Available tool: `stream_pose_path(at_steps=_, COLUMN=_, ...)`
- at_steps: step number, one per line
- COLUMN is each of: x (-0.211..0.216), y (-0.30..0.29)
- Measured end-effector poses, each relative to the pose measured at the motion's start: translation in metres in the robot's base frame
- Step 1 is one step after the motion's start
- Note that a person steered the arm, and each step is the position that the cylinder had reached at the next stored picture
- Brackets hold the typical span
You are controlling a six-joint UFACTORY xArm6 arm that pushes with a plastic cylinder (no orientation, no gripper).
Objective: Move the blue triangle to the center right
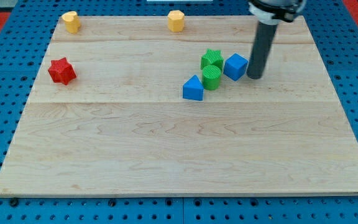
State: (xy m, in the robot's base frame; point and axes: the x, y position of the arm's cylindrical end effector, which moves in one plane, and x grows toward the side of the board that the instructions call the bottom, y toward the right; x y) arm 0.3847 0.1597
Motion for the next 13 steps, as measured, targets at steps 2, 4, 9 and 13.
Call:
stream_pose_path(at_steps=2, x=0.115, y=-0.156)
stream_pose_path(at_steps=4, x=0.043, y=-0.267)
stream_pose_path(at_steps=9, x=0.081, y=-0.011)
stream_pose_path(at_steps=13, x=0.186, y=0.005)
